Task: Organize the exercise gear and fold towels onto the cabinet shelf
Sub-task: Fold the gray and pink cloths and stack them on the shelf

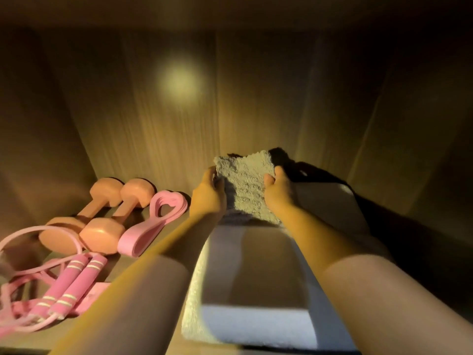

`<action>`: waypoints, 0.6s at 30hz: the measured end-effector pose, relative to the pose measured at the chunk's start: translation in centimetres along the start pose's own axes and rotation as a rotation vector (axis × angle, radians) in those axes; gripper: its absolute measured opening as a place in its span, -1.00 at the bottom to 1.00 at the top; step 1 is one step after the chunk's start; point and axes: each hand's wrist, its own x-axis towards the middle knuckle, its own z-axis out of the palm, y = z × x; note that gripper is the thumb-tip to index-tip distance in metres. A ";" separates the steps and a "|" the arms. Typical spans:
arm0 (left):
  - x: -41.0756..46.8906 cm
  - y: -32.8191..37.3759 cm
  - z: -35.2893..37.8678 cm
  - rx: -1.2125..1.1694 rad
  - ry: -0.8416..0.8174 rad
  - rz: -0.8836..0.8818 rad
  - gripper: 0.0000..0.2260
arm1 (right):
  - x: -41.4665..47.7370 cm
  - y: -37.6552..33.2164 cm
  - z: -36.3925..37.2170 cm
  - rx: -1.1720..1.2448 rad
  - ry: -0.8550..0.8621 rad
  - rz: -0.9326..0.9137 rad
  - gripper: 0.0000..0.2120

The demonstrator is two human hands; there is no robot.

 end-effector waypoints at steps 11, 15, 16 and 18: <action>2.3 -0.3 0.4 0.381 -0.190 -0.247 -0.76 | 0.1 -0.2 0.4 -0.402 0.043 0.058 -0.65; 2.6 0.4 -0.2 0.345 -0.207 -0.326 -0.72 | -1.2 -1.0 -0.5 -0.509 0.082 -0.075 -0.57; 2.6 0.5 -0.3 0.334 -0.209 -0.343 -0.70 | -1.4 -1.1 -0.7 -0.577 0.098 -0.133 -0.55; 2.4 0.7 -0.5 0.372 -0.184 -0.299 -0.62 | -1.5 -1.1 -0.8 -0.687 0.104 -0.314 -0.55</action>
